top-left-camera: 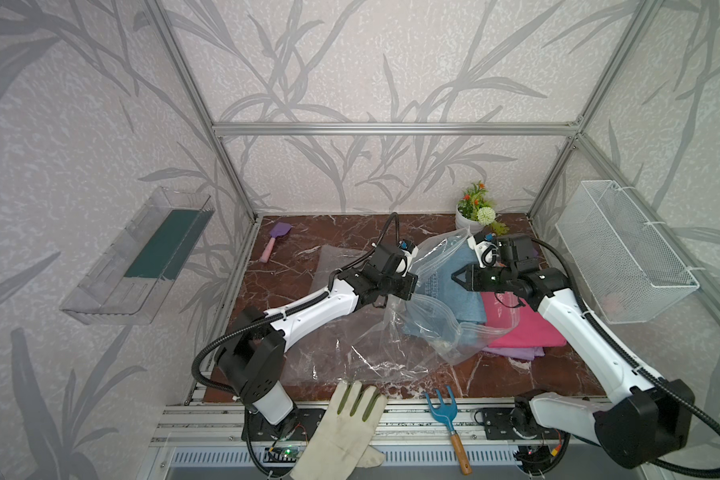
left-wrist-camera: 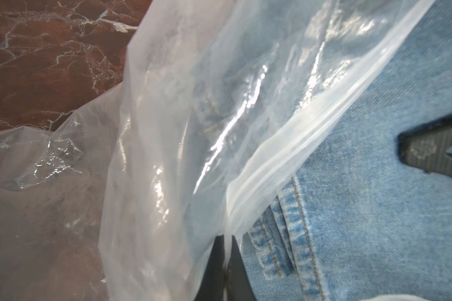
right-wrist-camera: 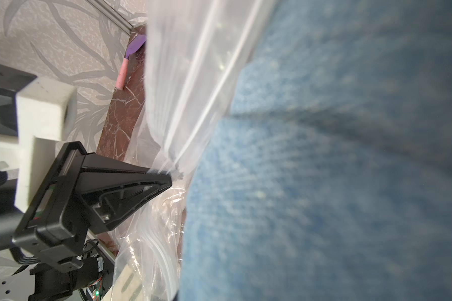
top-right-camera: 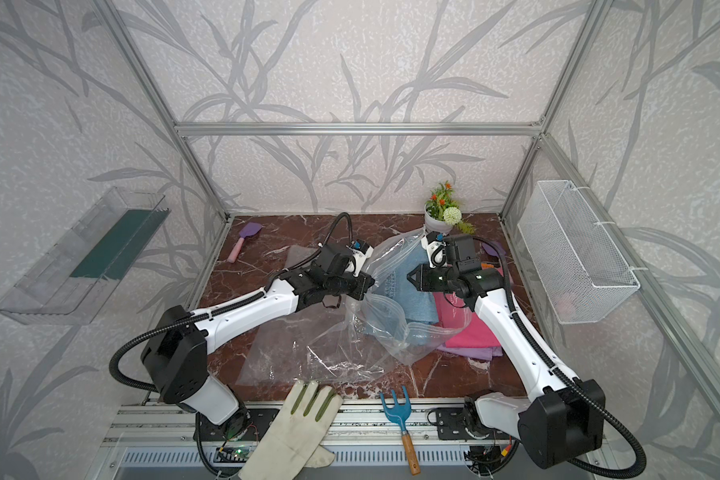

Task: Take the trousers out of the vacuum bag
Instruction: Take out the trousers from the vacuum bag.

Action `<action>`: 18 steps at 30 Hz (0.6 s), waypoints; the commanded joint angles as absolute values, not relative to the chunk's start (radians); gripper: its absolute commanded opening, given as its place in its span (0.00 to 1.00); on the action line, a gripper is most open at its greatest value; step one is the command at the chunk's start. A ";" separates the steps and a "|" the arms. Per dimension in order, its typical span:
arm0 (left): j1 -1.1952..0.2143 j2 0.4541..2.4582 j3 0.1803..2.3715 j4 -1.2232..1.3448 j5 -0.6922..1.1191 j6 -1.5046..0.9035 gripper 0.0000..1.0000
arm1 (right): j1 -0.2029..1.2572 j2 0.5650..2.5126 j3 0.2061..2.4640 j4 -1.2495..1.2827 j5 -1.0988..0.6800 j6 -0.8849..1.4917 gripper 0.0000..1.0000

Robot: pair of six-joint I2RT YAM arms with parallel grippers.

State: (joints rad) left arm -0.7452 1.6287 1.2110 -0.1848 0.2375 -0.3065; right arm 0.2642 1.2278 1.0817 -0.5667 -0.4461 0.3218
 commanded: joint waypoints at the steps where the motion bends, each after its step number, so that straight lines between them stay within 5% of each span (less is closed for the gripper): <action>1: -0.748 1.638 1.233 -0.171 0.235 -0.319 0.00 | 0.263 1.186 1.056 -0.452 -0.507 0.339 0.05; 18: -0.749 1.736 1.286 -0.201 0.185 -0.342 0.00 | 0.302 1.088 1.027 -0.554 -0.407 0.322 0.05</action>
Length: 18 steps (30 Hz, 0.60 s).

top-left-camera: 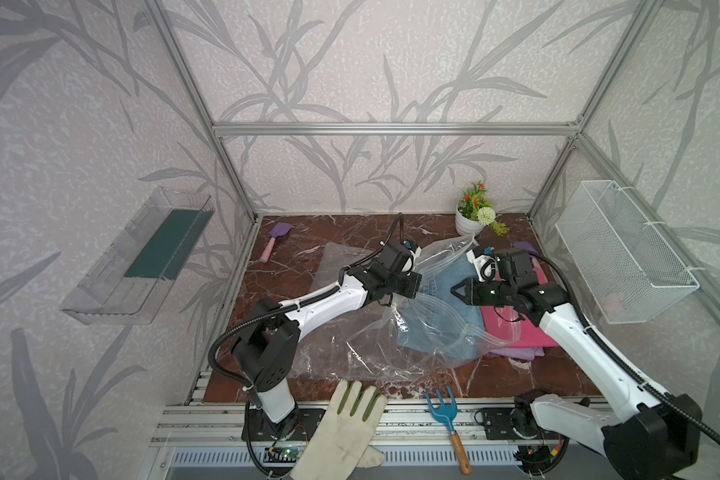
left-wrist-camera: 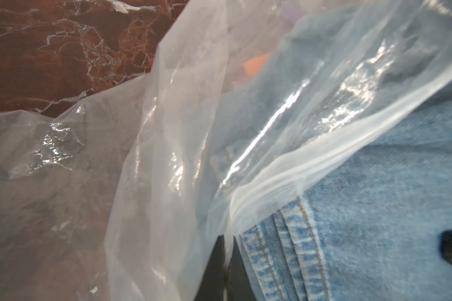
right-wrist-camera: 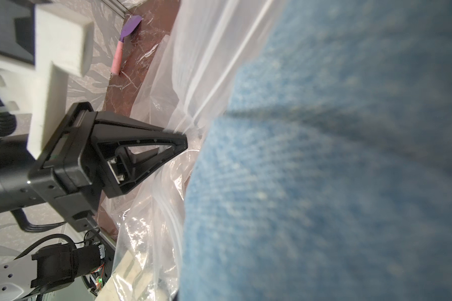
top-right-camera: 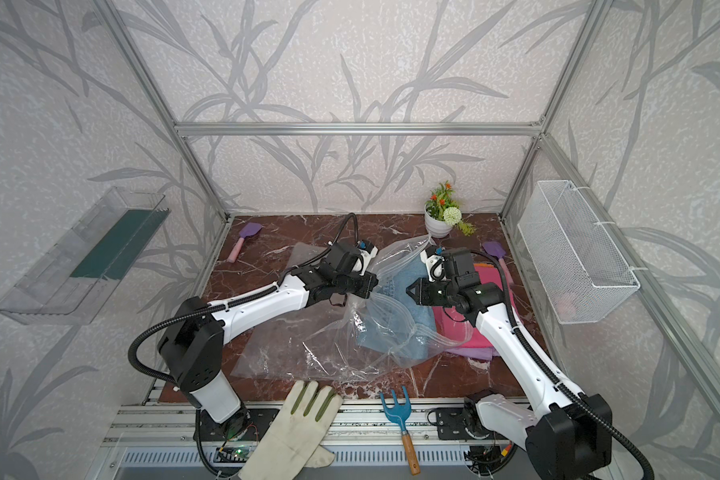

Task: Take the trousers out of the vacuum bag
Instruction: Take out the trousers from the vacuum bag.

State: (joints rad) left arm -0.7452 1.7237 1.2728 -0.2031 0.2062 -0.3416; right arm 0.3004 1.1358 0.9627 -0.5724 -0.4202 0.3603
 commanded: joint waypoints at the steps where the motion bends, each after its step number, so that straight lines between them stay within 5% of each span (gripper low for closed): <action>1: -0.750 1.735 1.278 -0.195 0.187 -0.338 0.00 | 0.294 1.094 1.037 -0.563 -0.398 0.314 0.05; 18: -0.752 1.686 1.167 -0.154 0.147 -0.309 0.00 | 0.127 1.203 1.113 -0.489 -0.573 0.358 0.04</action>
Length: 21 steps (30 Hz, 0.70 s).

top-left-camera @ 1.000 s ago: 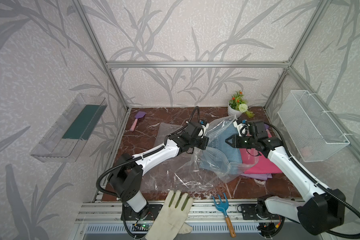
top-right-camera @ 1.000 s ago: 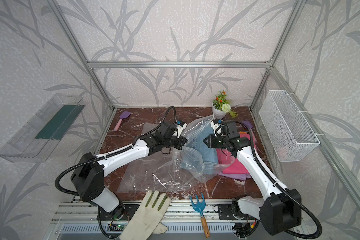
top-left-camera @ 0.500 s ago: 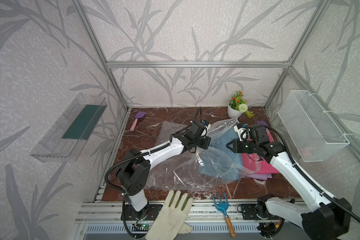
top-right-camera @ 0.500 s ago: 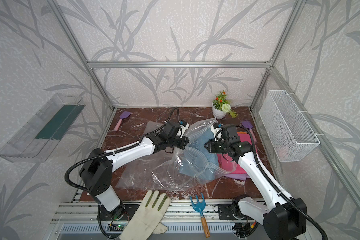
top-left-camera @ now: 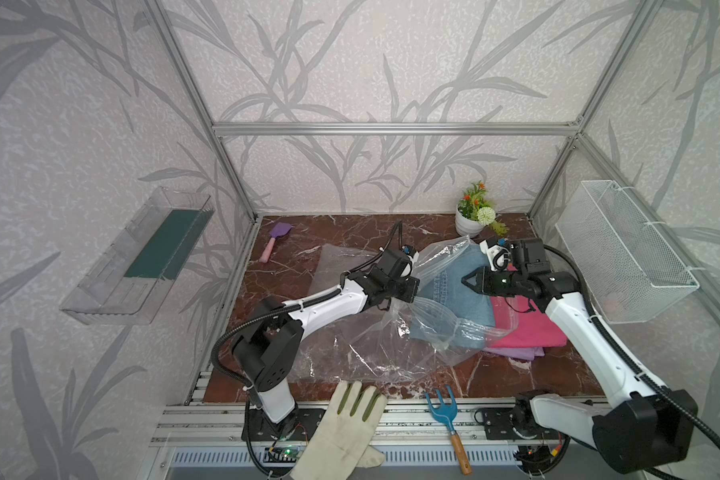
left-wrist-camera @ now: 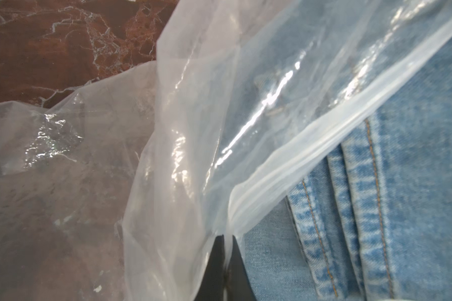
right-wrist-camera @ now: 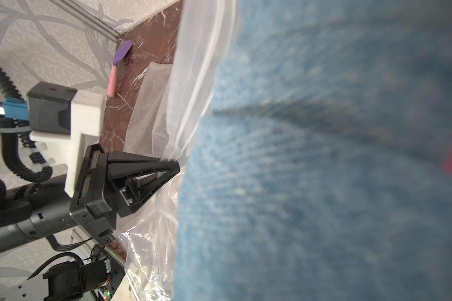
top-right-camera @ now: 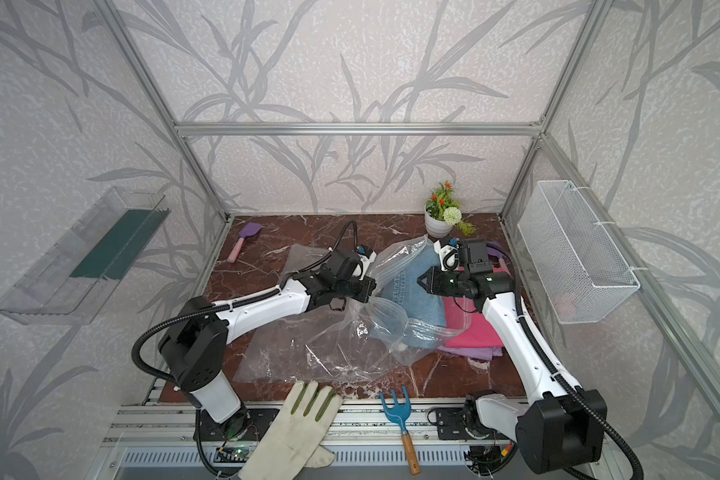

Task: Take the trousers out of the vacuum bag
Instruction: Take out the trousers from the vacuum bag.

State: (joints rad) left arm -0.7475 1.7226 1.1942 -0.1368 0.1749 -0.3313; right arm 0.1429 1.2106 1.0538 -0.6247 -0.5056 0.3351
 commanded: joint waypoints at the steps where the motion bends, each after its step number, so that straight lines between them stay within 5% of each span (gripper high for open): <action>1: -0.752 1.677 1.159 -0.148 0.146 -0.308 0.00 | 0.127 1.206 1.109 -0.482 -0.567 0.364 0.04; 5: -0.752 1.612 1.140 -0.119 0.186 -0.320 0.05 | 0.127 1.204 1.083 -0.442 -0.574 0.388 0.04; 11: -0.752 1.462 1.115 -0.067 0.207 -0.340 0.56 | 0.127 1.205 1.034 -0.412 -0.571 0.399 0.04; 15: -0.750 1.384 1.096 -0.078 0.137 -0.340 0.81 | 0.127 1.209 1.013 -0.398 -0.565 0.399 0.04; 21: -0.736 1.312 0.990 -0.082 -0.052 -0.365 0.77 | 0.128 1.217 1.002 -0.376 -0.567 0.403 0.04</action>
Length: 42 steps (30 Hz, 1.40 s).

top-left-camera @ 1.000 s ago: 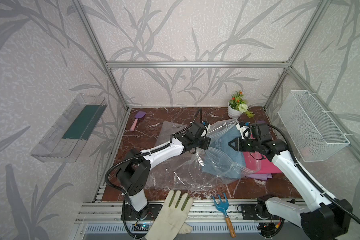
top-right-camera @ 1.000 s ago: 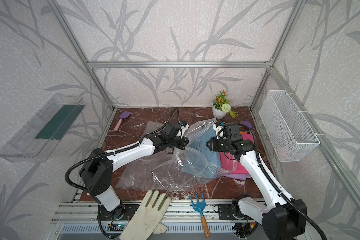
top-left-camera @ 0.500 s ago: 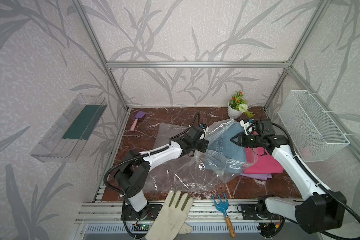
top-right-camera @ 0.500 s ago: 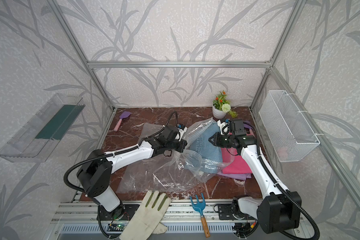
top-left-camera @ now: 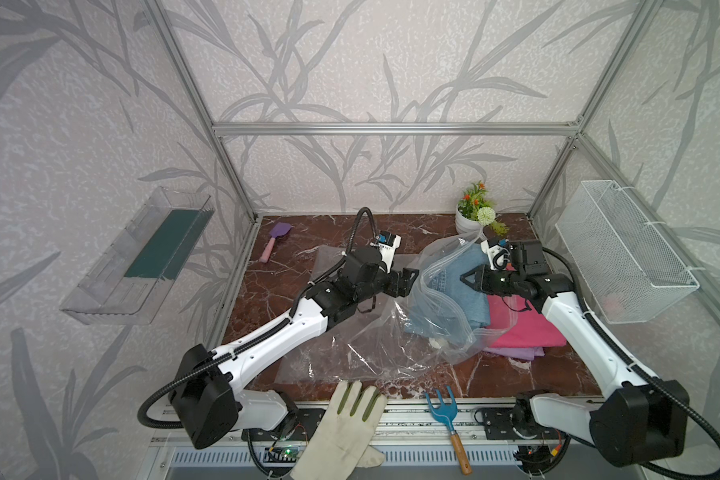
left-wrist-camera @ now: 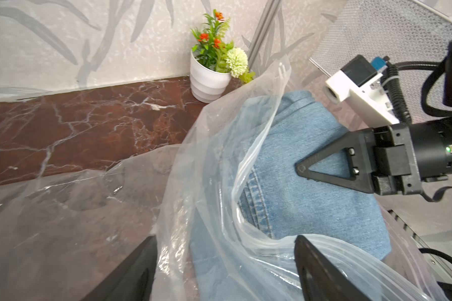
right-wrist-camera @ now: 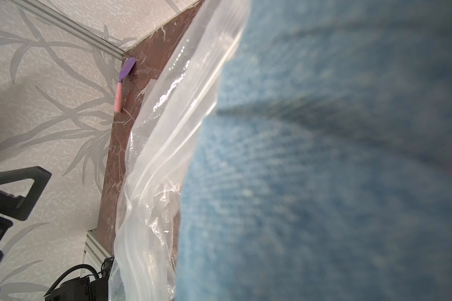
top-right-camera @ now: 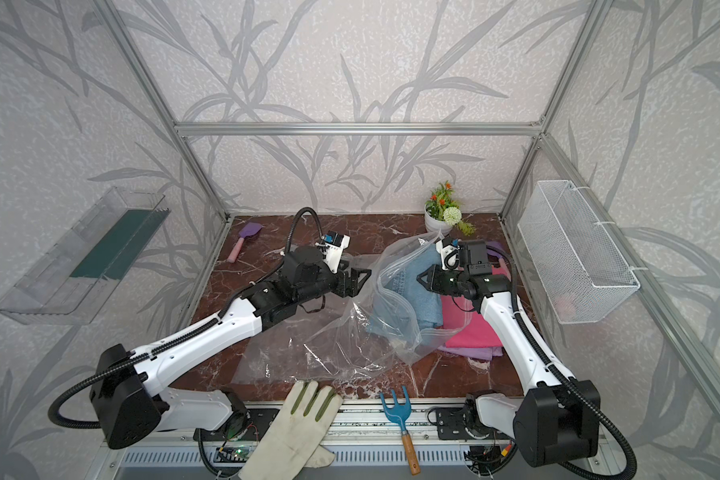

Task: Take the trousers out of the vacuum bag
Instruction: Take out the trousers from the vacuum bag.

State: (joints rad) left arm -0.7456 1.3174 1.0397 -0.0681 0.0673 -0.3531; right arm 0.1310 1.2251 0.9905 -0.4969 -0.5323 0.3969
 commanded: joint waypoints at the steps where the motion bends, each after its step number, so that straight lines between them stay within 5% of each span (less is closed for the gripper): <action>1: -0.734 1.314 0.971 -0.083 -0.081 -0.364 0.71 | 0.127 1.219 1.002 -0.371 -0.570 0.405 0.04; 3: -0.726 1.328 0.943 -0.095 -0.113 -0.376 0.47 | 0.127 1.225 1.005 -0.363 -0.576 0.406 0.04; 5: -0.701 1.339 0.896 -0.079 -0.116 -0.420 0.13 | 0.127 1.232 1.005 -0.353 -0.585 0.411 0.04; 7: -0.648 1.347 0.837 -0.036 -0.075 -0.472 0.00 | 0.127 1.236 1.001 -0.344 -0.596 0.413 0.04; 42: -0.551 1.750 0.749 -0.086 -0.078 -0.653 0.00 | 0.073 1.201 1.214 -0.398 -0.637 0.463 0.03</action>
State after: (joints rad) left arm -0.5606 1.6924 0.7792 0.0315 -0.0563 -0.6312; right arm 0.0845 1.2556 1.1439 -0.5201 -0.5537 0.4282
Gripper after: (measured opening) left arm 0.047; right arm 0.184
